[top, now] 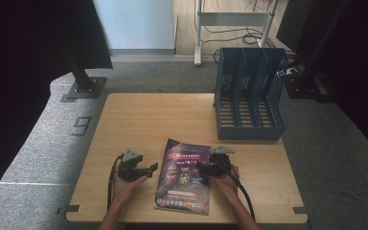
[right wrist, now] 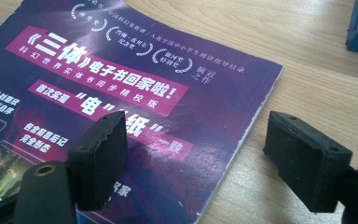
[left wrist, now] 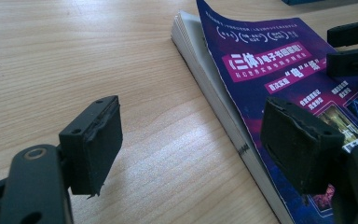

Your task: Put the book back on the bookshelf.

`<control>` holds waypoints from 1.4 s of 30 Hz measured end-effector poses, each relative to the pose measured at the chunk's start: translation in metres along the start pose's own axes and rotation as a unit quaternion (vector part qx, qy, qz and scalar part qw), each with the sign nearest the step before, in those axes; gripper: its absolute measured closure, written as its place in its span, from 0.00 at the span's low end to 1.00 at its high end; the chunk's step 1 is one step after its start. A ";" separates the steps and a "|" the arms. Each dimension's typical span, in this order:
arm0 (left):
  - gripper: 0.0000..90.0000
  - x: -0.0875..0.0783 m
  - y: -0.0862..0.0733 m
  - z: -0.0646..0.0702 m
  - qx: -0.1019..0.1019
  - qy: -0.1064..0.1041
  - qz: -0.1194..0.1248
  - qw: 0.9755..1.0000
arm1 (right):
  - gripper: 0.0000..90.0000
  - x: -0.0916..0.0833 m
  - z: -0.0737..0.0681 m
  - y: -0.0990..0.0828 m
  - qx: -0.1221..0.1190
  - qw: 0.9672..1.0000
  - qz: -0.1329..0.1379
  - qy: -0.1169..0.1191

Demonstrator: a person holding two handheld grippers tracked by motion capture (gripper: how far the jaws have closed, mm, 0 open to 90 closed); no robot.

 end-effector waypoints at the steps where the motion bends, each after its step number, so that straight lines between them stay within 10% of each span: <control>1: 0.24 0.000 0.000 0.000 0.000 0.000 -0.001 1.000 | 0.23 0.000 0.000 0.000 0.000 1.000 0.000 0.000; 42: 0.25 0.020 0.020 0.029 0.015 -0.013 0.004 1.000 | 0.32 -0.001 -0.003 -0.001 -0.008 1.000 0.007 0.003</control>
Point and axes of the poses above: each handheld gripper's, and its own axes: x roughly forward along the jaws, y roughly out of its top, z roughly to its right, the point moved 4 cm from there along x, roughly forward along the jaws, and after that the axes turned 6 degrees about -x, right-handed, at the moved point
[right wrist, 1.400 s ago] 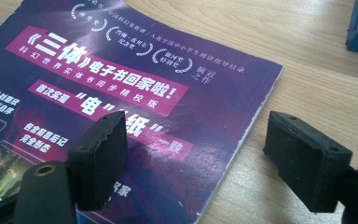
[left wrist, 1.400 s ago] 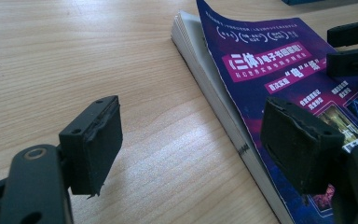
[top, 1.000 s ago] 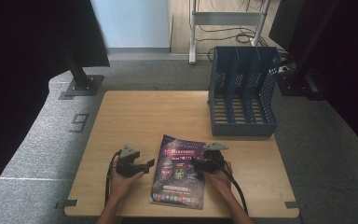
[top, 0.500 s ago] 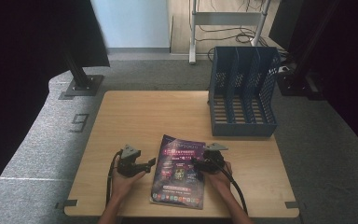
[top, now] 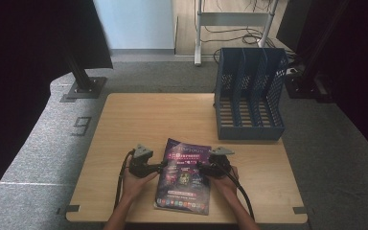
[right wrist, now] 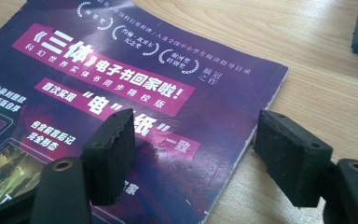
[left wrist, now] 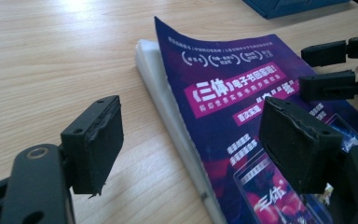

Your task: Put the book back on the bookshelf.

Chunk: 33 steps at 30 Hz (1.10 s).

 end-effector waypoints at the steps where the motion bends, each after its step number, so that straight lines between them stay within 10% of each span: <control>1: 0.24 0.001 0.001 0.001 0.000 -0.001 0.000 1.000 | 0.32 0.000 0.000 0.000 0.000 1.000 0.000 0.000; 33: 0.24 0.039 0.007 0.009 0.000 0.005 -0.046 0.999 | 0.32 0.000 -0.001 0.000 -0.002 1.000 0.001 -0.003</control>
Point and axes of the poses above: each handheld gripper's, and its own axes: x roughly forward along the jaws, y roughly out of its top, z roughly to its right, the point moved 4 cm from there along x, roughly forward along the jaws, and after that the axes turned 6 degrees about -x, right-handed, at the moved point
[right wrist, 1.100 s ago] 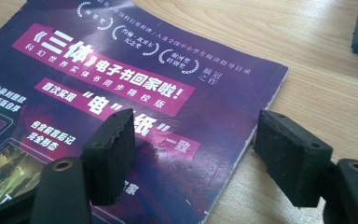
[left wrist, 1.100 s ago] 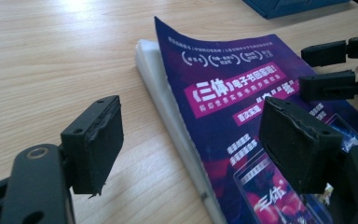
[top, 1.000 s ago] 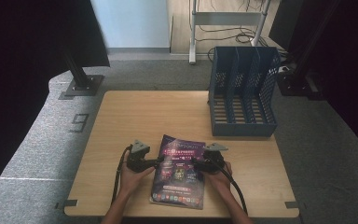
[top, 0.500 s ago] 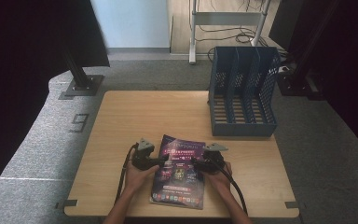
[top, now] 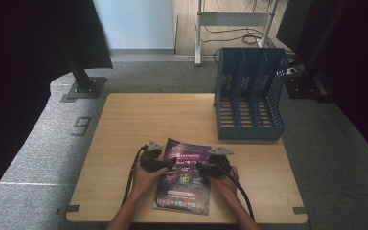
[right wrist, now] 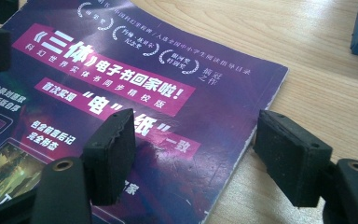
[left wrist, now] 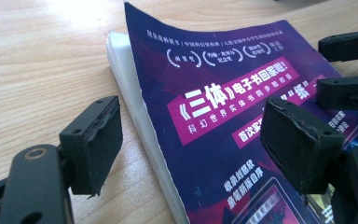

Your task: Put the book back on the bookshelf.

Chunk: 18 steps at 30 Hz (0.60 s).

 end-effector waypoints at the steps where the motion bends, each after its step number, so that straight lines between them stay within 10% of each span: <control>1: 0.24 0.002 0.001 0.000 0.003 0.003 -0.002 1.000 | 0.32 0.000 0.000 0.000 0.000 1.000 0.000 0.000; 18: 0.23 0.018 0.000 0.002 0.002 0.014 -0.026 1.000 | 0.32 0.000 -0.001 0.000 -0.004 1.000 0.001 -0.003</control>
Point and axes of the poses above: each handheld gripper's, and its own axes: x roughly forward along the jaws, y roughly out of its top, z roughly to its right, the point moved 4 cm from there along x, roughly forward along the jaws, and after that the axes turned 6 degrees about -x, right-handed, at the moved point
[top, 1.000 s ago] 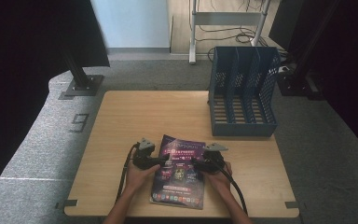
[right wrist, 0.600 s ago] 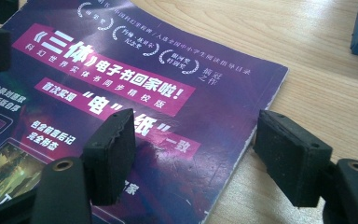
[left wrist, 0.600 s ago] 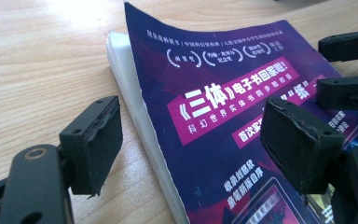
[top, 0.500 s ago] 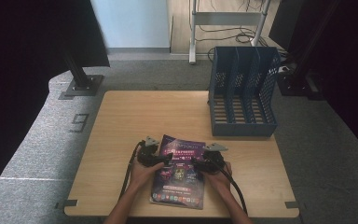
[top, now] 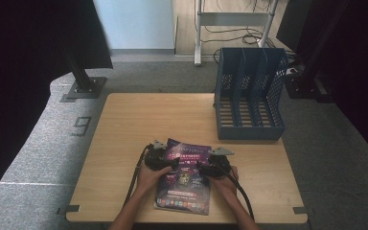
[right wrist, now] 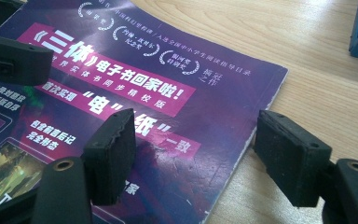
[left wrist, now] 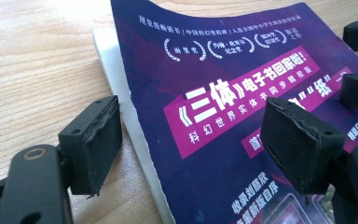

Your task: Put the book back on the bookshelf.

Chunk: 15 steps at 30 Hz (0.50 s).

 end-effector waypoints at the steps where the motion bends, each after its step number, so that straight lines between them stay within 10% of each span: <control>1: 0.23 0.000 0.000 0.000 0.000 0.002 -0.001 1.000 | 0.32 0.000 0.000 0.000 0.000 1.000 0.000 0.000; 15: 0.24 0.002 0.000 0.003 -0.001 0.016 -0.003 1.000 | 0.33 0.000 0.000 0.000 -0.003 1.000 0.001 -0.001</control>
Point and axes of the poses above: each handheld gripper's, and its own axes: x roughly forward along the jaws, y roughly out of its top, z roughly to its right, the point moved 4 cm from there along x, roughly forward along the jaws, and after that the axes turned 6 degrees about -x, right-handed, at the moved point
